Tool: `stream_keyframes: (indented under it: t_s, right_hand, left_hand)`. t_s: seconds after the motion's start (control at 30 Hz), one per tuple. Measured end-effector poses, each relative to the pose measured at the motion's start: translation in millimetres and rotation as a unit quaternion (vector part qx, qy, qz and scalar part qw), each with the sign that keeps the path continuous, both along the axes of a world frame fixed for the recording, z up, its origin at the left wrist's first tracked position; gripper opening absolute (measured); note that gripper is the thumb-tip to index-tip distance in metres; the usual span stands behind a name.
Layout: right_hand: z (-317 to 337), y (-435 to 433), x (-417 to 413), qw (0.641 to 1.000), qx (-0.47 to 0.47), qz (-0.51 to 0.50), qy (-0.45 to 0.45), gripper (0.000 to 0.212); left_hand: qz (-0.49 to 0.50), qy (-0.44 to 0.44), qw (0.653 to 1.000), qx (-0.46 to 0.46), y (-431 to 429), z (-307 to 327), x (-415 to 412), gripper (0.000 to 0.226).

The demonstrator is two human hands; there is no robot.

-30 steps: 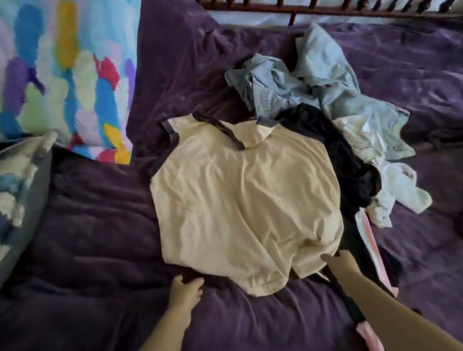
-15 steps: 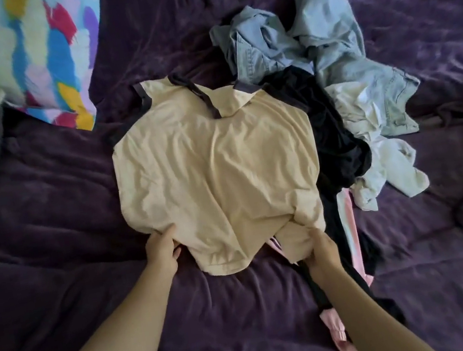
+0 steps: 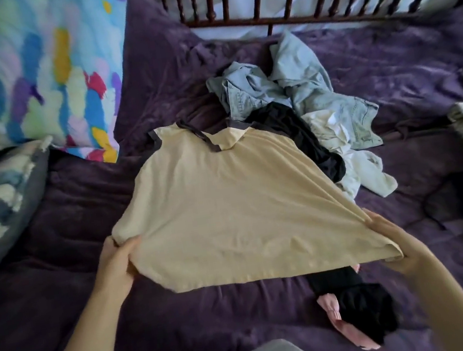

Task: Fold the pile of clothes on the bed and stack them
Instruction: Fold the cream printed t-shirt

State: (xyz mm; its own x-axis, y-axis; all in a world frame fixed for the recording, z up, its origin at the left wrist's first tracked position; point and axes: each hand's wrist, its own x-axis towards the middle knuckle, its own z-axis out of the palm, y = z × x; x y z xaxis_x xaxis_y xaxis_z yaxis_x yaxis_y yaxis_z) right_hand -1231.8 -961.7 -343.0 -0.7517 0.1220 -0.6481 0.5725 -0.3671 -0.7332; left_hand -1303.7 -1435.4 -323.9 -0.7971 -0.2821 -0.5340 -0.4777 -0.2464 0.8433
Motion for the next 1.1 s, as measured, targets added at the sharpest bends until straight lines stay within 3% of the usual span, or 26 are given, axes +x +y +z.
stream_keyframes:
  t_s: [0.07, 0.13, 0.2, 0.27, 0.37, 0.43, 0.53, 0.6, 0.67, 0.73, 0.8, 0.87, 0.97, 1.1]
  right_hand:
    - [9.6, -12.8, 10.7, 0.999, 0.011, 0.022, -0.04, 0.046]
    - [2.1, -32.2, 29.0, 0.99, 0.056, 0.026, -0.126, 0.009]
    - [-10.1, -52.8, 51.9, 0.976, 0.098, 0.052, -0.19, 0.012]
    - [-13.4, -68.7, 68.0, 0.97, 0.11, 0.051, -0.212, 0.013]
    - [-14.0, -75.7, 85.8, 0.973, 0.085, 0.0, -0.213, 0.02]
    - [-12.8, -75.8, 96.3, 0.98, 0.074, -0.046, -0.179, 0.019]
    - [-17.1, -71.2, 112.4, 0.979, 0.108, -0.09, -0.147, 0.02]
    - [-18.1, -70.0, 124.0, 0.978, 0.123, -0.09, -0.143, 0.019]
    - [-19.4, -70.6, 135.4, 0.974, 0.143, -0.083, -0.156, 0.018]
    - [-33.6, -73.6, 148.2, 0.958, 0.197, -0.026, -0.207, 0.016]
    - [-54.5, -79.4, 162.4, 0.912, 0.298, 0.067, -0.274, 0.016]
    - [-68.5, -91.8, 167.8, 0.864, 0.363, 0.111, -0.331, 0.02]
    - [-77.7, -110.1, 149.3, 0.807, 0.452, 0.185, -0.333, 0.036]
    - [-72.4, -134.8, 90.5, 0.794, 0.481, 0.259, -0.268, 0.052]
  left_hand:
    - [-0.024, -0.067, 0.994, -0.084, -12.0, 7.9, 15.2, 0.014]
    - [-0.051, -0.192, 0.975, -0.101, -22.2, 2.3, 34.0, 0.029]
    - [-0.072, -0.3, 0.95, -0.044, -24.9, -1.4, 56.2, 0.027]
    - [-0.097, -0.335, 0.937, 0.015, -28.6, -8.8, 74.8, 0.023]
    - [-0.083, -0.27, 0.959, 0.035, -41.2, -25.9, 87.1, 0.031]
    - [-0.054, -0.207, 0.974, 0.069, -46.4, -34.2, 92.0, 0.024]
    - [-0.013, -0.155, 0.975, 0.158, -54.6, -40.1, 102.3, 0.019]
    - [-0.011, -0.142, 0.977, 0.162, -65.1, -45.8, 109.3, 0.02]
    - [-0.04, -0.157, 0.983, 0.087, -73.8, -52.9, 120.6, 0.024]
    - [-0.091, -0.205, 0.972, -0.071, -81.0, -57.7, 133.7, 0.026]
    - [-0.164, -0.275, 0.918, -0.235, -89.5, -69.5, 144.5, 0.067]
    - [-0.236, -0.329, 0.854, -0.326, -91.5, -74.6, 152.2, 0.099]
    - [-0.259, -0.352, 0.786, -0.436, -82.0, -78.1, 154.8, 0.094]
    - [-0.308, -0.3, 0.73, -0.532, -62.9, -70.8, 136.3, 0.082]
